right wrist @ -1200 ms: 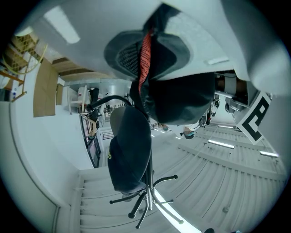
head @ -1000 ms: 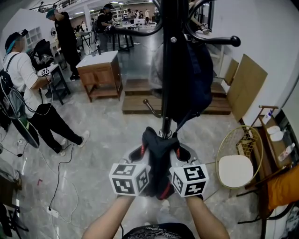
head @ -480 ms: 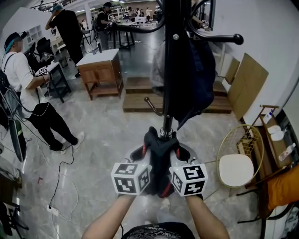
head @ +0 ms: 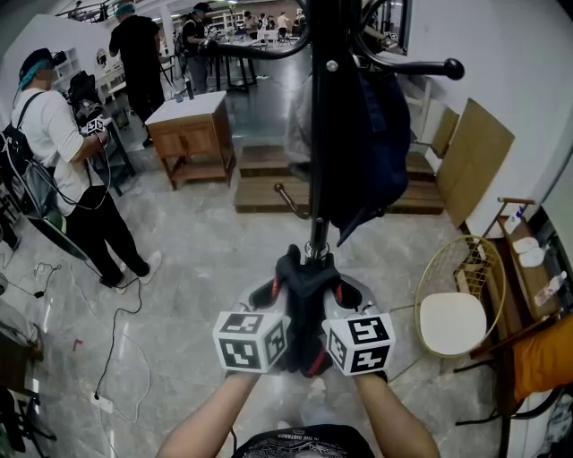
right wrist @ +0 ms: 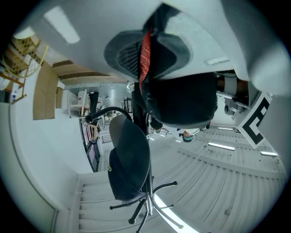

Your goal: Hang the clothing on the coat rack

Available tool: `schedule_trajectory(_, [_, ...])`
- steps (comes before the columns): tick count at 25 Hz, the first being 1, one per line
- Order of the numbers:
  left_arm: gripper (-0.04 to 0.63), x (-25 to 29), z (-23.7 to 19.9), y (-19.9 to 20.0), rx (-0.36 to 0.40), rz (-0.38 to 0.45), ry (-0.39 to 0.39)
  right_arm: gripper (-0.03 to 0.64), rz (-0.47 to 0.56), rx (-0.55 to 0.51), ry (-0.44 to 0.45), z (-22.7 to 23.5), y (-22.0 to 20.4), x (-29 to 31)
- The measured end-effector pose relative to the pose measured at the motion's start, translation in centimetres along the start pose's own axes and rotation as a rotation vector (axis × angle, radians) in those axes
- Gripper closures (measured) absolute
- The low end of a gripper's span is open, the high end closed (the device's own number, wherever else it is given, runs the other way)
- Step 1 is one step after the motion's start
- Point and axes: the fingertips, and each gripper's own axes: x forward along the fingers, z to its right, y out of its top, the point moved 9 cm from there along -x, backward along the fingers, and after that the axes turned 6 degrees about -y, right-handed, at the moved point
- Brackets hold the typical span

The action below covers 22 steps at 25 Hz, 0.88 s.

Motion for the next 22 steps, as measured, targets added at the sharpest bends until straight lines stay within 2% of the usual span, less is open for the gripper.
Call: schedule_trajectory(22, [0.563, 0.5, 0.2, -1.6, -0.006, -0.041, 0.023, 0.598, -0.039, -0.001, 0.008, 0.6, -1.8, 0.0])
